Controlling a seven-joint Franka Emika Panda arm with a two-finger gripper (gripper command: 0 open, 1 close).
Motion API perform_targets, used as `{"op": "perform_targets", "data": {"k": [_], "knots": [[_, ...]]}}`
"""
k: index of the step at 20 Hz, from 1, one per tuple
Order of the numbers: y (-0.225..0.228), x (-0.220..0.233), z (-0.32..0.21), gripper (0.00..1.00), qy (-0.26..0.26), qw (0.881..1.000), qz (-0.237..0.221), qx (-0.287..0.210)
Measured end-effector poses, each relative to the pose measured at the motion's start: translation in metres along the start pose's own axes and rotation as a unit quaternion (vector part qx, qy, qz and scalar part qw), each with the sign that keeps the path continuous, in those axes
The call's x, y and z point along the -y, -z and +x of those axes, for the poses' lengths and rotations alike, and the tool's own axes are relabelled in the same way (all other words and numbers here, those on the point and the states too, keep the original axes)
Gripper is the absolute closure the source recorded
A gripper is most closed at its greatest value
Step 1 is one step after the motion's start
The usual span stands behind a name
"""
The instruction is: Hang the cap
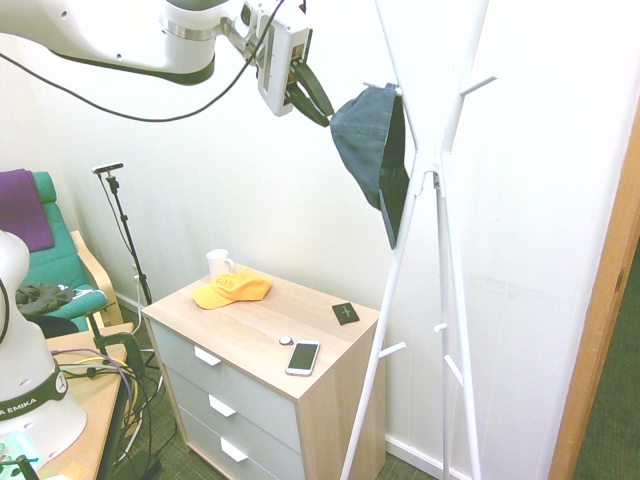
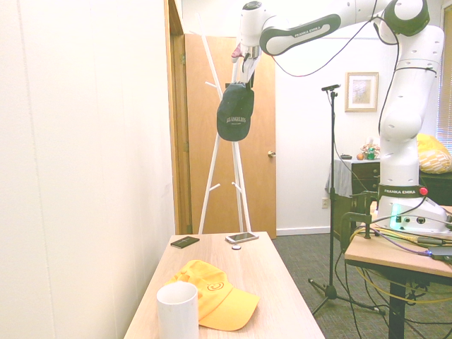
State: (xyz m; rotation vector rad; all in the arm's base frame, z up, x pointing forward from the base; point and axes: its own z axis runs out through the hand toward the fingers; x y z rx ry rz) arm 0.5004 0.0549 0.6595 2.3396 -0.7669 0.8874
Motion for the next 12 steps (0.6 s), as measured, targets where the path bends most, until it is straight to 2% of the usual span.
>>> {"op": "perform_targets", "data": {"k": [2,5,9,12], "knots": [[0.004,0.001,-0.003,0.0,-0.014,0.999,0.023,0.029],[0.029,-0.001,-0.009,0.0,-0.022,0.991,0.073,0.113],[0.083,-0.016,-0.012,0.0,-0.013,0.966,0.129,0.223],[0.085,-0.017,-0.015,0.0,-0.017,0.941,0.155,0.3]]}}
